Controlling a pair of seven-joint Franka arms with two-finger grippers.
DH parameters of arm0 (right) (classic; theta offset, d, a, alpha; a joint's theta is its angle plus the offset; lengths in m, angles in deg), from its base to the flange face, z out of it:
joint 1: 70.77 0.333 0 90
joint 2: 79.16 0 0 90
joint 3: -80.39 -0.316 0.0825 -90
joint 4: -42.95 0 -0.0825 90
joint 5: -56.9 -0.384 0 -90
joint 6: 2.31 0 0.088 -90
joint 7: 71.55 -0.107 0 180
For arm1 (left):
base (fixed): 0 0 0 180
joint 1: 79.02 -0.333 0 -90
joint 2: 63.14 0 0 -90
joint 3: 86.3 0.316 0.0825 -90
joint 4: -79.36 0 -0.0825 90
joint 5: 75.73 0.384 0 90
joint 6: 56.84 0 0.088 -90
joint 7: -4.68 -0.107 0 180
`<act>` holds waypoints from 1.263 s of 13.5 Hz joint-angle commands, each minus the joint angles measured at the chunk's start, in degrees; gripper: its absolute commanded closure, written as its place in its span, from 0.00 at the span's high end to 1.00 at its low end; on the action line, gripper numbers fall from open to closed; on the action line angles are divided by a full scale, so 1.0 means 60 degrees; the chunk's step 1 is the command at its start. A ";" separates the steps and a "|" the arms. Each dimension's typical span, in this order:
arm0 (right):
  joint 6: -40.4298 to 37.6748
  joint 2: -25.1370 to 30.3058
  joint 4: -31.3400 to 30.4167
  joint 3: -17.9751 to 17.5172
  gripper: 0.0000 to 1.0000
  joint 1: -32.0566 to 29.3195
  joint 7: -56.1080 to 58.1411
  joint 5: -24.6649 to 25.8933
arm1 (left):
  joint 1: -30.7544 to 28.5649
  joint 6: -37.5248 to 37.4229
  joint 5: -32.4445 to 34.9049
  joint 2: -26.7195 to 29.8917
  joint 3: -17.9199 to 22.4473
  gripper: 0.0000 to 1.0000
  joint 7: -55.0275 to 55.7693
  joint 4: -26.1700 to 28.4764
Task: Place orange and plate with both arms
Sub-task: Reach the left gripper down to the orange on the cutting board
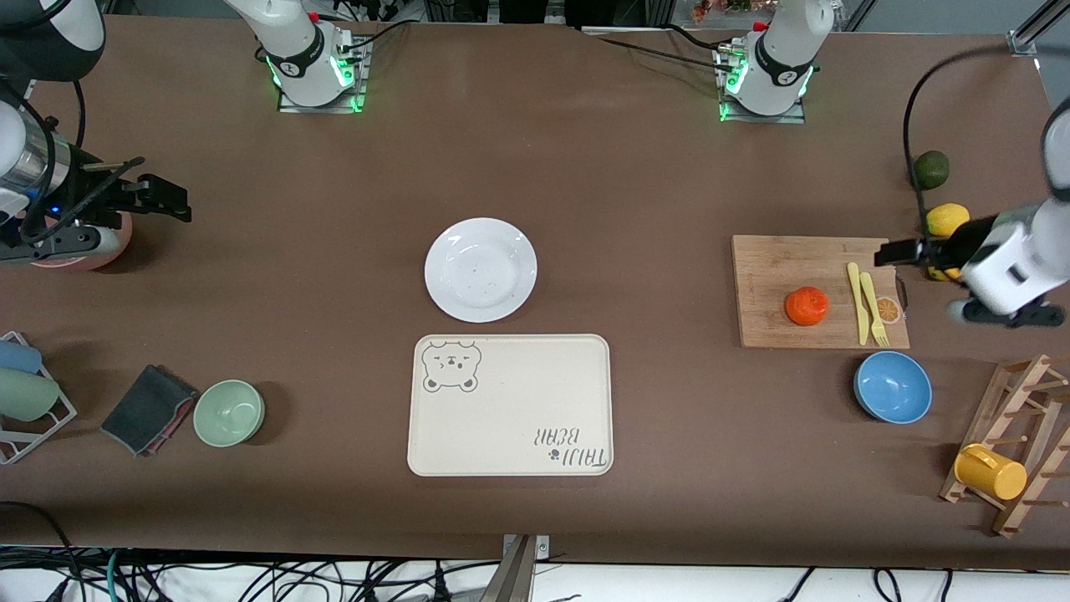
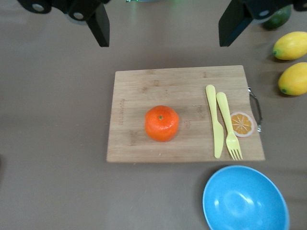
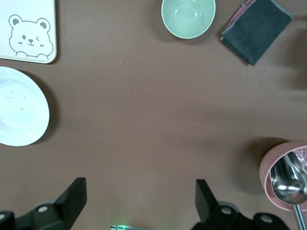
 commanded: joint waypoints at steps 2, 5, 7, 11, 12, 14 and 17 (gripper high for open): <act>-0.0077 0.0074 0.0092 -0.0037 1.00 -0.0013 -0.0059 0.0000 | 0.0091 0.1111 -0.0157 -0.1063 -0.0062 1.00 -0.0074 0.0323; -0.0091 0.0088 0.0092 -0.0037 1.00 -0.0013 -0.0059 0.0000 | 0.0121 0.3427 -0.0157 -0.0288 -0.0106 1.00 -0.0074 0.2461; -0.0135 0.0132 0.0092 -0.0037 1.00 -0.0013 -0.0045 0.0000 | 0.0135 0.4454 -0.0142 -0.0140 -0.0223 1.00 -0.0060 0.3284; -0.0194 0.0162 0.0092 -0.0037 1.00 -0.0013 -0.0001 0.0000 | 0.0296 0.7429 0.0209 0.0109 -0.0399 1.00 0.0043 0.5351; -0.0194 0.0176 0.0092 -0.0037 1.00 -0.0013 0.0000 0.0000 | 0.0282 0.7563 0.0238 0.0037 -0.0399 1.00 0.0043 0.5396; -0.0194 0.0220 0.0092 -0.0037 1.00 -0.0013 0.0000 -0.0015 | 0.0297 0.7696 0.0574 -0.0095 -0.0399 1.00 0.0043 0.5426; -0.0165 0.0206 0.0092 -0.0037 1.00 -0.0013 0.0000 -0.0015 | 0.0282 0.7871 0.0634 -0.0329 -0.0399 1.00 0.0014 0.5441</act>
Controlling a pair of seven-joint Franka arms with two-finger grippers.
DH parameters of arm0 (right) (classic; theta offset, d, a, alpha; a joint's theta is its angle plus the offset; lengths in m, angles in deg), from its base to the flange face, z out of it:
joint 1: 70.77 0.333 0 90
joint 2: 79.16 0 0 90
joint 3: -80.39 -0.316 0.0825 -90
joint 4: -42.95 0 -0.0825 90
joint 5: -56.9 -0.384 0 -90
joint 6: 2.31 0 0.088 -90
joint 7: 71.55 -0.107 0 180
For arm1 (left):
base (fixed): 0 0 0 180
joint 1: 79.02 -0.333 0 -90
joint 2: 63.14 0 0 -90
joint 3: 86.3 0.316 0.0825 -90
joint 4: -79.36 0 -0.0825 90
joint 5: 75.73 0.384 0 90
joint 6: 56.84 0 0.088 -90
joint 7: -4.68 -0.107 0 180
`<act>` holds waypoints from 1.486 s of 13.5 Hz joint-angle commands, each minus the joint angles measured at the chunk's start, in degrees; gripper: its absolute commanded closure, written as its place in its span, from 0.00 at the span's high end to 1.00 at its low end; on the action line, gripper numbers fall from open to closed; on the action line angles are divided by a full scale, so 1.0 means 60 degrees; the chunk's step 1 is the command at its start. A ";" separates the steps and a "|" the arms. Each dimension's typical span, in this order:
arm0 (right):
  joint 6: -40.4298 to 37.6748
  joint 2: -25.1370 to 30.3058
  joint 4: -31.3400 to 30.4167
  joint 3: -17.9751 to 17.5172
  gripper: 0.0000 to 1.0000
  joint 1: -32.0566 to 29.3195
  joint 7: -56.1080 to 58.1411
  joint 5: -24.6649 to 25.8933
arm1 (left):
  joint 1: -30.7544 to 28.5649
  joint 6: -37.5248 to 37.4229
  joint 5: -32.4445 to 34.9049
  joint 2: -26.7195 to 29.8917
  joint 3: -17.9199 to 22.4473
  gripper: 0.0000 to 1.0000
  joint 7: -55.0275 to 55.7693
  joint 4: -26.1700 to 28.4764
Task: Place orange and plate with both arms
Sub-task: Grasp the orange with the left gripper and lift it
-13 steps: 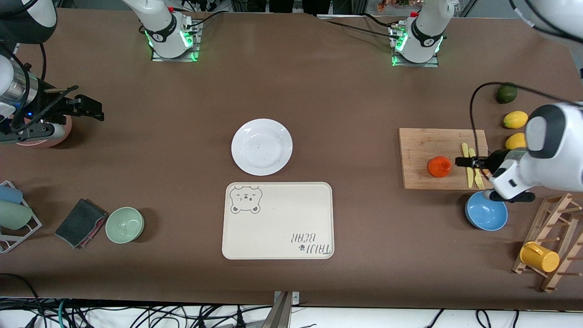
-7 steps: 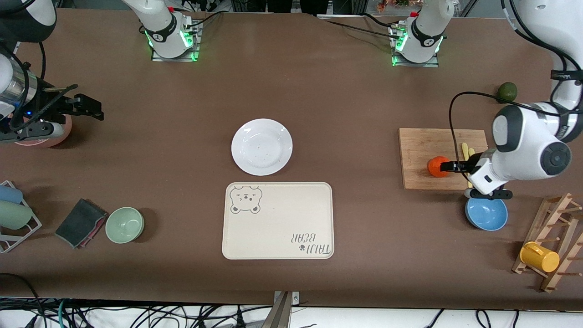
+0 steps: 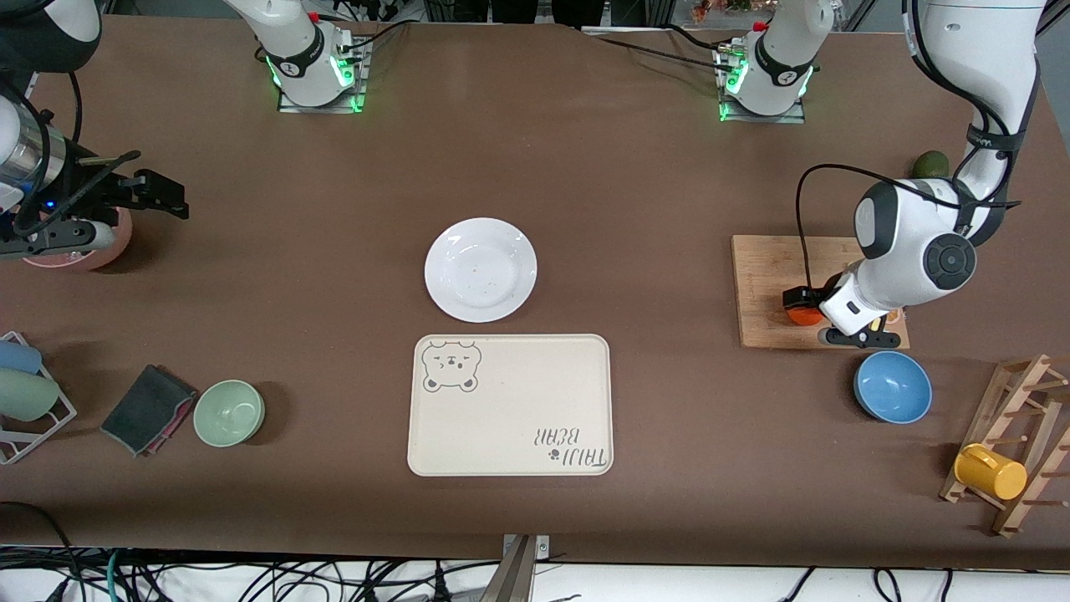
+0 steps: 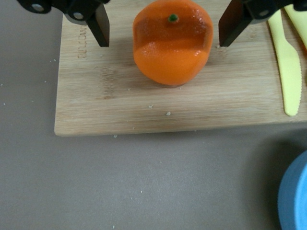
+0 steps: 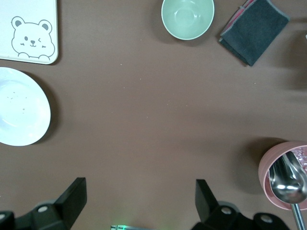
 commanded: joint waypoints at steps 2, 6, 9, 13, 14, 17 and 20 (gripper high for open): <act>-0.0119 0.0096 0.0086 -0.0036 1.00 -0.0016 -0.0001 -0.0014 | -0.0011 0.0262 0.0329 -0.0155 -0.0008 1.00 -0.0035 0.0180; -0.0119 0.0082 0.0071 -0.0036 1.00 -0.0016 0.0043 -0.0014 | -0.0011 0.0247 0.0433 -0.0376 -0.0008 0.70 -0.0064 0.0166; -0.0075 -0.0006 0.0071 -0.0036 1.00 -0.0016 0.0043 -0.0014 | 0.0076 0.0073 0.0433 -0.0333 -0.0022 0.00 0.0052 0.0078; -0.0178 0.0052 0.0086 -0.0007 1.00 -0.0016 0.0043 -0.0014 | 0.1609 -0.2442 0.0287 -0.0259 -0.0066 0.00 0.1744 -0.1676; -0.0163 0.0067 0.0100 -0.0007 1.00 -0.0016 0.0043 -0.0014 | 0.2209 -0.2636 0.0156 -0.0273 -0.0095 0.00 0.2535 -0.1927; -0.0148 0.0052 0.0100 -0.0021 1.00 -0.0016 0.0029 -0.0087 | 0.3879 -0.2595 -0.1232 -0.0725 -0.0257 0.00 0.4602 -0.2789; -0.0178 0.0111 0.0101 0.0008 1.00 -0.0016 0.0058 -0.0161 | 0.5594 -0.2580 -0.1910 -0.1808 -0.0257 0.00 0.7002 -0.4516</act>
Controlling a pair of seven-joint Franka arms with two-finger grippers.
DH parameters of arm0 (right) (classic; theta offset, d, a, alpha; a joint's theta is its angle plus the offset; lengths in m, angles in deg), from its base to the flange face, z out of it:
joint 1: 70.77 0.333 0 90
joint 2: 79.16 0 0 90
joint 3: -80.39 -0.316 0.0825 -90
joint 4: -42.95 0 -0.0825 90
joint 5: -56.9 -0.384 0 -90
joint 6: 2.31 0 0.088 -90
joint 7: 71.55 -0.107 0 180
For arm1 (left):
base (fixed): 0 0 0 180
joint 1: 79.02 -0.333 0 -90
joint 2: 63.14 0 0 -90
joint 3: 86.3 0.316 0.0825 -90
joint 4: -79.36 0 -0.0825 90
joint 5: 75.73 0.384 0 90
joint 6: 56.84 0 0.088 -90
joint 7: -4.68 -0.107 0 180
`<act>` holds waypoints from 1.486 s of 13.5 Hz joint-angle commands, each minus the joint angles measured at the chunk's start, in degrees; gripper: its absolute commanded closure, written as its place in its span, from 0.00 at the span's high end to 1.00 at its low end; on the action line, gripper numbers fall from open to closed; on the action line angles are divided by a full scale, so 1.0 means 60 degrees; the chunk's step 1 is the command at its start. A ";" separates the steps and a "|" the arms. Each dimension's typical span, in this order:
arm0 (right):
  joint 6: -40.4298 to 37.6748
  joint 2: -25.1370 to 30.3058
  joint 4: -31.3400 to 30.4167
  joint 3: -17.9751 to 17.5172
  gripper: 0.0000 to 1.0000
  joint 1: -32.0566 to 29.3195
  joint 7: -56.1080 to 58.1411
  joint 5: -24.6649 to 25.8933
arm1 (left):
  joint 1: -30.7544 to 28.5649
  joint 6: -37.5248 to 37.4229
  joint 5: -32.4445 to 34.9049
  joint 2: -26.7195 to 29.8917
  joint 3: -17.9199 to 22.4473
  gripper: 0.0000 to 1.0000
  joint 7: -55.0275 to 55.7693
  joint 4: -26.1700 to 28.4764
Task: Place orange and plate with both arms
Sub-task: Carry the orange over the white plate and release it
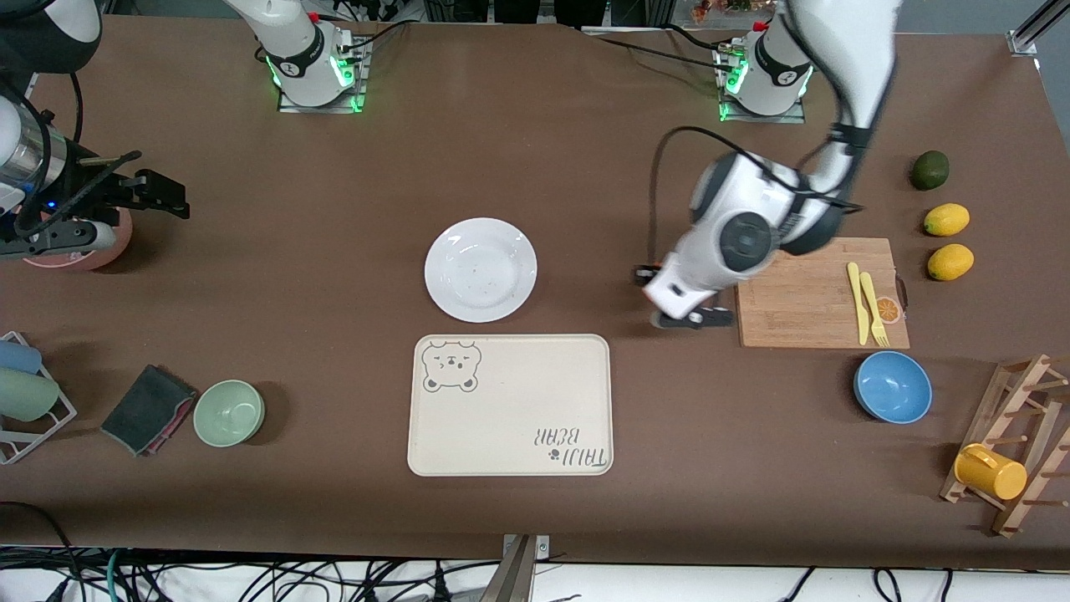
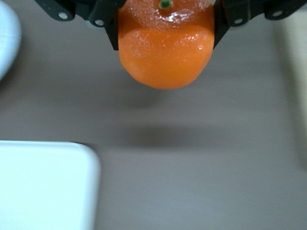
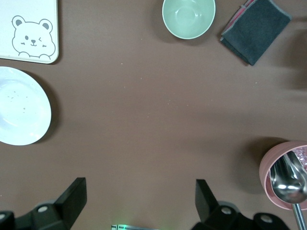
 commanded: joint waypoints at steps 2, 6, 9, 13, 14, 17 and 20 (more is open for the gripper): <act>-0.0158 0.0115 0.0099 -0.0008 1.00 -0.0017 0.0041 -0.0133 | 0.1783 -0.0001 -0.0647 -0.1753 0.0169 0.00 0.2804 -0.2370; -0.0158 0.0115 0.0113 0.0021 1.00 -0.0031 0.0055 -0.0133 | 0.3264 0.2688 -0.0767 -0.2766 0.0169 0.00 0.4580 -0.2946; -0.0143 0.0100 0.0113 0.0080 1.00 -0.0031 0.0275 -0.0133 | 0.3940 0.4143 -0.0708 -0.3454 0.0212 0.00 0.4891 -0.2976; -0.0070 0.0100 0.0113 0.0065 1.00 -0.0031 0.0275 -0.0177 | 0.3941 0.4162 -0.0665 -0.3501 0.0227 1.00 0.4891 -0.2975; -0.0055 0.0100 0.0128 0.0065 1.00 -0.0031 0.0290 -0.0177 | 0.3912 0.4074 -0.0679 -0.3384 0.0256 1.00 0.4892 -0.2976; -0.0012 0.0071 0.0128 0.0065 1.00 -0.0031 0.0290 -0.0177 | 0.3824 0.3372 -0.0679 -0.2974 0.0534 1.00 0.4892 -0.2990; -0.0011 0.0042 0.0128 0.0065 1.00 -0.0060 0.0304 -0.0148 | 0.2716 0.1796 -0.0693 -0.1921 0.0608 1.00 0.4819 -0.2975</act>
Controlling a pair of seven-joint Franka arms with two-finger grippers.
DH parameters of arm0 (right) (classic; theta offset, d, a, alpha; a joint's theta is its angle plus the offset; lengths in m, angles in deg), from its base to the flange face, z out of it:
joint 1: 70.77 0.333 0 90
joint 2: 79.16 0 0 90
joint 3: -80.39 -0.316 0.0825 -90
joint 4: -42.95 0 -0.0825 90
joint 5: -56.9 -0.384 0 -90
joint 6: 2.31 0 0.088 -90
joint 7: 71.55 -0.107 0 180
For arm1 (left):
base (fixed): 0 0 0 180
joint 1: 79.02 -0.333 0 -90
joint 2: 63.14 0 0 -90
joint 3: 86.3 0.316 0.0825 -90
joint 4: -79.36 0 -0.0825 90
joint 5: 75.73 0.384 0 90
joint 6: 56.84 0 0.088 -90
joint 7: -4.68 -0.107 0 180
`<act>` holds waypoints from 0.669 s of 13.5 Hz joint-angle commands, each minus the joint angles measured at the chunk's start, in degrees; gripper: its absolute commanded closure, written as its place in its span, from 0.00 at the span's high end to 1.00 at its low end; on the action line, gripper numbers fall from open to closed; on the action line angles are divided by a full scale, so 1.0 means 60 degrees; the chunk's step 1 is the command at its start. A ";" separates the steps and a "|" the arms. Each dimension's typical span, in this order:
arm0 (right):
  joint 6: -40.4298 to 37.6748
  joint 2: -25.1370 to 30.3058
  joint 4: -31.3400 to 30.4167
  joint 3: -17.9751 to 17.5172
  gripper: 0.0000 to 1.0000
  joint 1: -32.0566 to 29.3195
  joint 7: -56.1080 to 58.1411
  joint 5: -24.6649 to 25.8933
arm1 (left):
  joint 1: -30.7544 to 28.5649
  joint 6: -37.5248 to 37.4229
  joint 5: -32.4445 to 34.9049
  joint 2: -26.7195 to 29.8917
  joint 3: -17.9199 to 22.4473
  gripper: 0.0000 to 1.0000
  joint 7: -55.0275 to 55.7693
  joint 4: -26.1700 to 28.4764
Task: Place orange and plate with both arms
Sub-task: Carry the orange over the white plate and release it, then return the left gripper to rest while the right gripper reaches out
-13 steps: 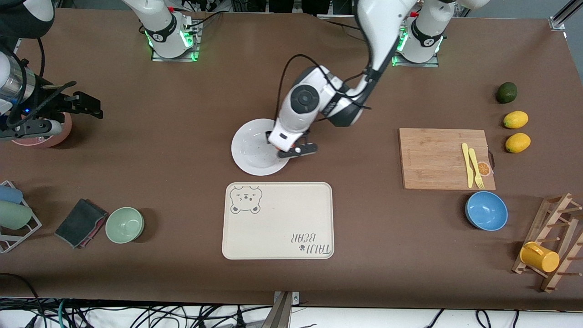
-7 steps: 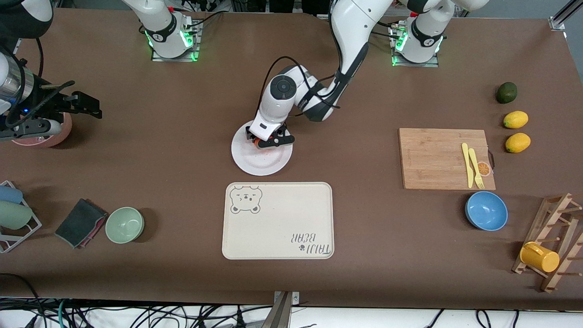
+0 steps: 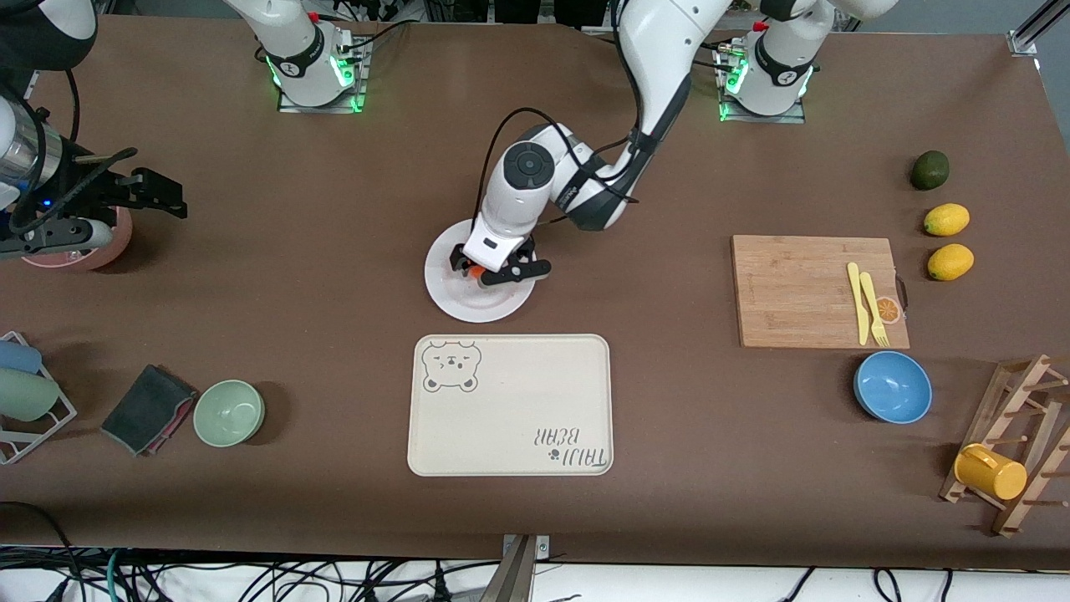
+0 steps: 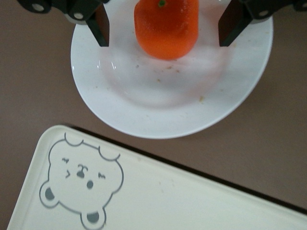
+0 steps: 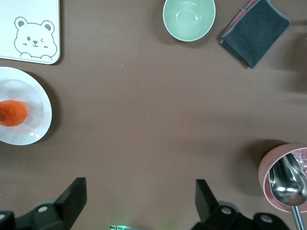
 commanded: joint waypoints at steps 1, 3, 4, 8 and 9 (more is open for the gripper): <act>-0.0047 0.0005 0.0121 0.0027 1.00 -0.0056 0.0178 -0.0088 | -0.1377 -0.1630 -0.0119 0.1265 -0.0038 1.00 -0.0154 0.0174; 0.0011 0.0020 0.0121 0.0027 1.00 -0.0056 0.0178 -0.0015 | -0.2637 -0.3002 -0.0118 0.1910 -0.0038 1.00 -0.0737 0.0188; 0.0055 0.0049 0.0121 0.0027 1.00 -0.0056 0.0178 0.0000 | -0.3368 -0.3852 -0.0118 0.2218 -0.0038 1.00 -0.1147 0.0188; -0.0003 0.0035 0.0091 0.0144 1.00 -0.0070 0.0149 0.0029 | -0.6020 -0.6082 -0.0074 0.2733 -0.0023 1.00 -0.5166 0.0188; -0.0003 0.0035 0.0091 0.0144 1.00 -0.0056 0.0047 0.0014 | -0.6737 -0.6580 -0.0074 0.2835 -0.0023 1.00 -0.6716 0.0188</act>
